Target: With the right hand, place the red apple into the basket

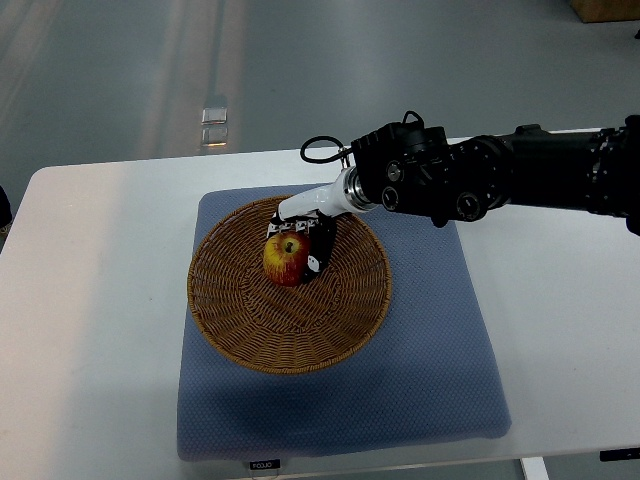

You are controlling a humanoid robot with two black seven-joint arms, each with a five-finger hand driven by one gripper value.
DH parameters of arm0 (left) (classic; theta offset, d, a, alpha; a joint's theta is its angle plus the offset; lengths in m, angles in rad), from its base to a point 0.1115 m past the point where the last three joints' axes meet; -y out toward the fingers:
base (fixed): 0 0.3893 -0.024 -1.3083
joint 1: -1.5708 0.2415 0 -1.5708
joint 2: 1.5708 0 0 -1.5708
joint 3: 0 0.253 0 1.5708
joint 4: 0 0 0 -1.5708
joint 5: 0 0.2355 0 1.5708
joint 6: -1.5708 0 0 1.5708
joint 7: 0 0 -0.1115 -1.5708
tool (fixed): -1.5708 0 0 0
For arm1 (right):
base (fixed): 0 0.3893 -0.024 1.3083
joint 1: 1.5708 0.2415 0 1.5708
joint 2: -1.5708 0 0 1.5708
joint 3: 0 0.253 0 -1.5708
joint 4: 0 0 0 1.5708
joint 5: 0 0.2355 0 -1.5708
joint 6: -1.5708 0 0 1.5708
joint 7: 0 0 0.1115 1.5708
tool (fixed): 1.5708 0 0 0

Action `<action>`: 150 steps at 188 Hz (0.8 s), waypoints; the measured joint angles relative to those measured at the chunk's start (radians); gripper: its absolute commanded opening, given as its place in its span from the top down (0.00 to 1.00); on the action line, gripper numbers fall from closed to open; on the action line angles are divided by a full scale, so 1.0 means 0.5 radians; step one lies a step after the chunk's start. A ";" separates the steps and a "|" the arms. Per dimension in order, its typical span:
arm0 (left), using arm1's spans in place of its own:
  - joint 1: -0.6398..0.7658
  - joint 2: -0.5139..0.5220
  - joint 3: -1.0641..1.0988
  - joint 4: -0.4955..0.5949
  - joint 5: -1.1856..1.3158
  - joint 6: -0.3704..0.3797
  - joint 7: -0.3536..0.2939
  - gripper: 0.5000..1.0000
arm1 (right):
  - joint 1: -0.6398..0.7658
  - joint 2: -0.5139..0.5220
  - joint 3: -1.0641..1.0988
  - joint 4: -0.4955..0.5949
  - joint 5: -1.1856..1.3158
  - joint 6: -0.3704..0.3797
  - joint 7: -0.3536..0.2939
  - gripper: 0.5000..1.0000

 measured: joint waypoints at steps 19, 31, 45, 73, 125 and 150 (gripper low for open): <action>0.000 0.000 0.000 0.000 0.000 0.000 0.000 0.00 | -0.033 0.000 0.000 -0.013 0.000 -0.022 0.000 0.64; 0.000 0.000 -0.002 0.000 0.000 0.000 0.000 0.00 | -0.047 0.000 -0.001 -0.018 0.000 -0.030 0.000 0.63; 0.000 0.000 -0.003 0.000 0.000 0.000 0.000 0.00 | -0.060 0.000 -0.003 -0.020 0.000 -0.034 0.000 0.60; 0.000 0.000 -0.003 0.000 0.000 0.000 0.000 0.00 | -0.076 0.000 -0.003 -0.037 0.000 -0.034 0.000 0.37; 0.000 0.000 -0.005 0.000 0.000 0.000 0.000 0.00 | -0.088 0.000 0.013 -0.046 0.012 -0.017 0.000 0.18; 0.000 0.000 -0.004 0.000 0.000 0.001 0.001 0.00 | -0.080 0.000 0.030 -0.046 0.031 0.006 0.002 0.18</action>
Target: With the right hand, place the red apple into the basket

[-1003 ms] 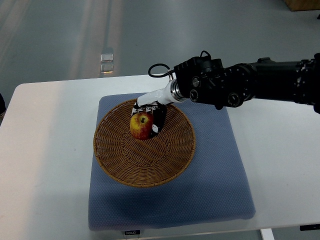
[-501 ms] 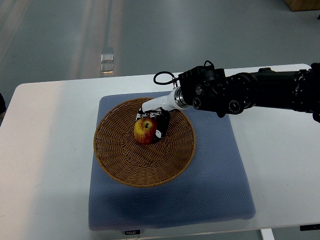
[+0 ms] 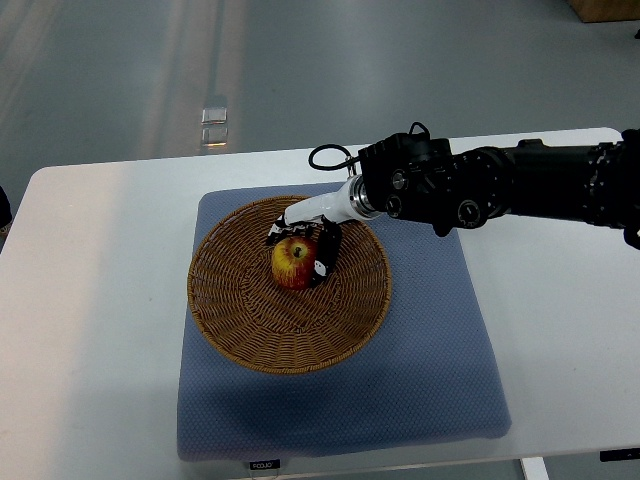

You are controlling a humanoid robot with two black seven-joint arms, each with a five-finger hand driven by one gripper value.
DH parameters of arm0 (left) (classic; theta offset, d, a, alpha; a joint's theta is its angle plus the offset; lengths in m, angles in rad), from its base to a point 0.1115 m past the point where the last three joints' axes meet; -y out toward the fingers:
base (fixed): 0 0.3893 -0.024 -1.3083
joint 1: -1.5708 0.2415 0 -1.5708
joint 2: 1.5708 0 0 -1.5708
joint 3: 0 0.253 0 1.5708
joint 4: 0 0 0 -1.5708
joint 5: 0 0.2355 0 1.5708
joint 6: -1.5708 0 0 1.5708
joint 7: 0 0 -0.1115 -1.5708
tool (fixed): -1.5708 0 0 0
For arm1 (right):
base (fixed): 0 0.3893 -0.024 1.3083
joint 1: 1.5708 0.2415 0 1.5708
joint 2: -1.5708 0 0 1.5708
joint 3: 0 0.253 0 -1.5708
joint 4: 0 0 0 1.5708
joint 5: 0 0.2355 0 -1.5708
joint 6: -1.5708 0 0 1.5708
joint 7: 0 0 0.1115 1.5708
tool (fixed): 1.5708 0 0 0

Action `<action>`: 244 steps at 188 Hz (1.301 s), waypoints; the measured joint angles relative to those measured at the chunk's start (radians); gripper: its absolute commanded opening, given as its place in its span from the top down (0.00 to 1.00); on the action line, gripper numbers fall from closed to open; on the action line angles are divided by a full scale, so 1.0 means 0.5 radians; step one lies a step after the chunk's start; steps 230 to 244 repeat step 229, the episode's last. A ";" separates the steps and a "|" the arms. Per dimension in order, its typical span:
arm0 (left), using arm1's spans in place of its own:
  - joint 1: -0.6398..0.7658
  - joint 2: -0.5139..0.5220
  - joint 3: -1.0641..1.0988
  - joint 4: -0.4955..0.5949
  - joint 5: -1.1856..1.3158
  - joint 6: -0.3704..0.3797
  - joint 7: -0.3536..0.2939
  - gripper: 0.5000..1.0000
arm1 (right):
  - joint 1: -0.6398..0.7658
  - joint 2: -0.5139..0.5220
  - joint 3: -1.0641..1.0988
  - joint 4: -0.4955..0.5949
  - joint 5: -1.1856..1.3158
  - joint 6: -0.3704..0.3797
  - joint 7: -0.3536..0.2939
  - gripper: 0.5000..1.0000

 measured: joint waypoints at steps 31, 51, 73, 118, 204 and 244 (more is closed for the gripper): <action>0.000 0.000 0.001 0.000 0.000 0.002 0.000 0.00 | 0.019 0.000 0.021 0.000 0.008 0.039 0.001 0.17; 0.000 0.000 0.001 0.000 0.000 0.003 0.000 0.00 | 0.044 0.000 0.076 0.000 0.028 0.076 0.001 0.17; 0.000 0.000 0.001 0.000 0.000 0.003 0.000 0.00 | 0.090 0.000 0.196 -0.016 0.087 0.100 0.003 0.18; 0.000 0.000 0.009 0.000 0.000 0.003 0.000 0.00 | -0.163 -0.132 0.841 -0.320 0.408 0.082 0.024 0.18; 0.000 0.000 0.020 -0.004 0.000 0.002 -0.001 0.00 | -1.340 -0.154 2.693 -0.539 0.632 0.016 0.156 0.17; 0.000 0.000 0.022 -0.006 0.000 0.002 -0.001 0.00 | -1.482 -0.054 2.870 -0.561 0.635 -0.063 0.190 0.16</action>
